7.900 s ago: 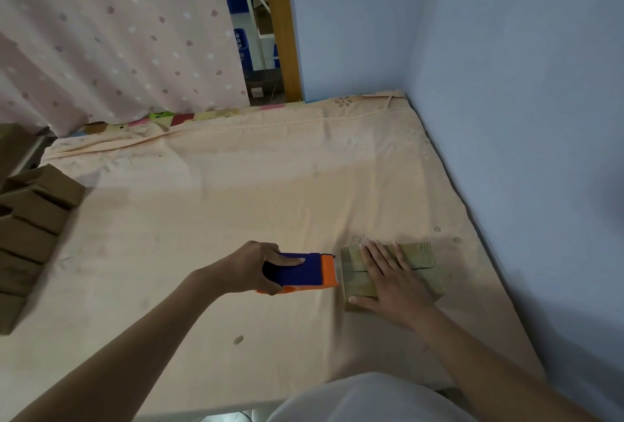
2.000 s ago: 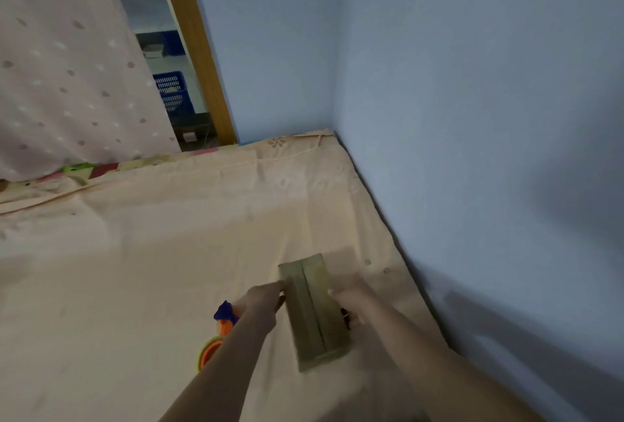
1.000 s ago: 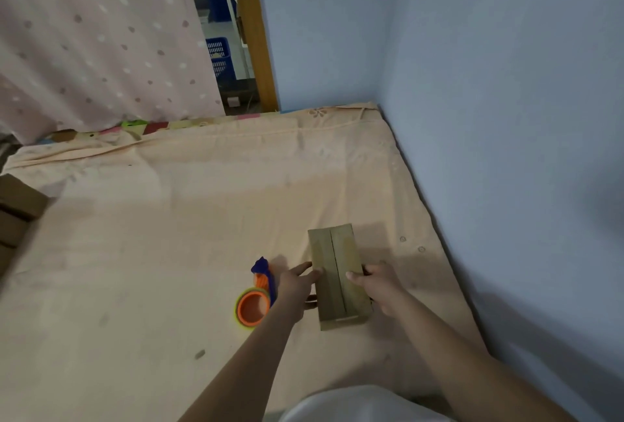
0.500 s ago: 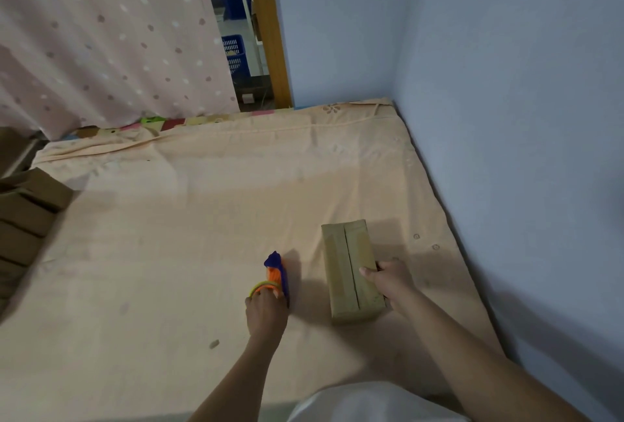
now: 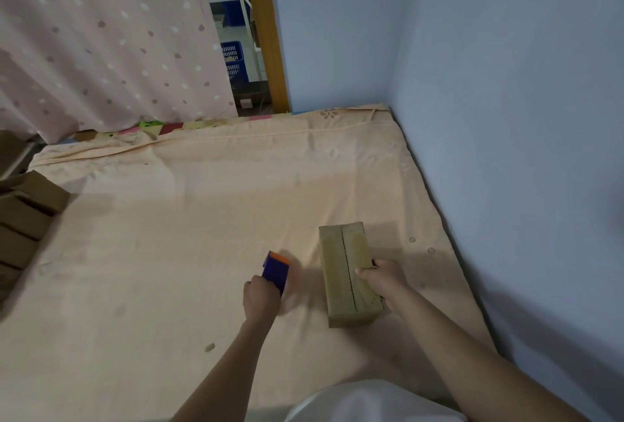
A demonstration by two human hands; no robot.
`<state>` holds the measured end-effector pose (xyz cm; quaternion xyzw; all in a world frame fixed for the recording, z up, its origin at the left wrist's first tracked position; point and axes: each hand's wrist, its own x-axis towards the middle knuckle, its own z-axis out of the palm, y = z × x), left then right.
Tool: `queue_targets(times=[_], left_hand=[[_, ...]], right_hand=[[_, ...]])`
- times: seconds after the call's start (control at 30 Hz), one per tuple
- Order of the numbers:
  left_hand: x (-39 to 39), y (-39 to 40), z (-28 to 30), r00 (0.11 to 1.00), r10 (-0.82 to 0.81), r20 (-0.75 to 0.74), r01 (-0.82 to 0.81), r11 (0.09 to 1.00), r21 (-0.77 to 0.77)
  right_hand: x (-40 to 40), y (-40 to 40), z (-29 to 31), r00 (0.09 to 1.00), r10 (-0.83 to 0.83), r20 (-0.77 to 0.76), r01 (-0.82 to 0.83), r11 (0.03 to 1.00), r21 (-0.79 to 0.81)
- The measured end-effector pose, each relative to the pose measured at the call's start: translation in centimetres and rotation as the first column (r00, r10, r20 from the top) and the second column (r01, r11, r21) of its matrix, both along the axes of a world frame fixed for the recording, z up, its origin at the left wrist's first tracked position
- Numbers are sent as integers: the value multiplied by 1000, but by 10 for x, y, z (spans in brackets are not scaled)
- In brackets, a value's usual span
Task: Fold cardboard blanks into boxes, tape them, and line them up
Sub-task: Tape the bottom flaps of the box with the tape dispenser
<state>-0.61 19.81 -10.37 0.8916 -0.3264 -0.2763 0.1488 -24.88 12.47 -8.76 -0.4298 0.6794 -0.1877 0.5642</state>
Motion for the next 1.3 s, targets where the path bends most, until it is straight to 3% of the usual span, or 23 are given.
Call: queue_targets(times=[0.23,0.47,0.77,0.93,1.0,1.07,1.17,1.3], left_hand=[[9,-4,13,991,-130,-26,129,991,-41],[10,-5,35,977,-203,70,209,972,-105],[19,1,88,926,-377,-6,366,904,-220],[21,11,120,875,-484,2,465,840,-280],[20,15,132,850,-526,-28,493,813,-310],[16,19,142,821,-567,-61,520,789,-326],[9,23,151,777,-623,-92,564,754,-336],[1,27,158,738,-670,-84,609,714,-345]], right_hand=[[4,3,13,998,-7,-67,5,999,-41],[3,6,20,993,3,-121,-11,998,-66],[-10,1,48,973,-22,-229,-9,991,-131],[-19,-3,79,960,-127,-250,19,919,-394],[-15,-5,92,966,-125,-226,7,887,-462],[-7,-4,100,983,-41,-181,-39,907,-419],[3,1,99,994,92,57,-81,981,-176],[-4,14,109,895,48,443,-111,987,117]])
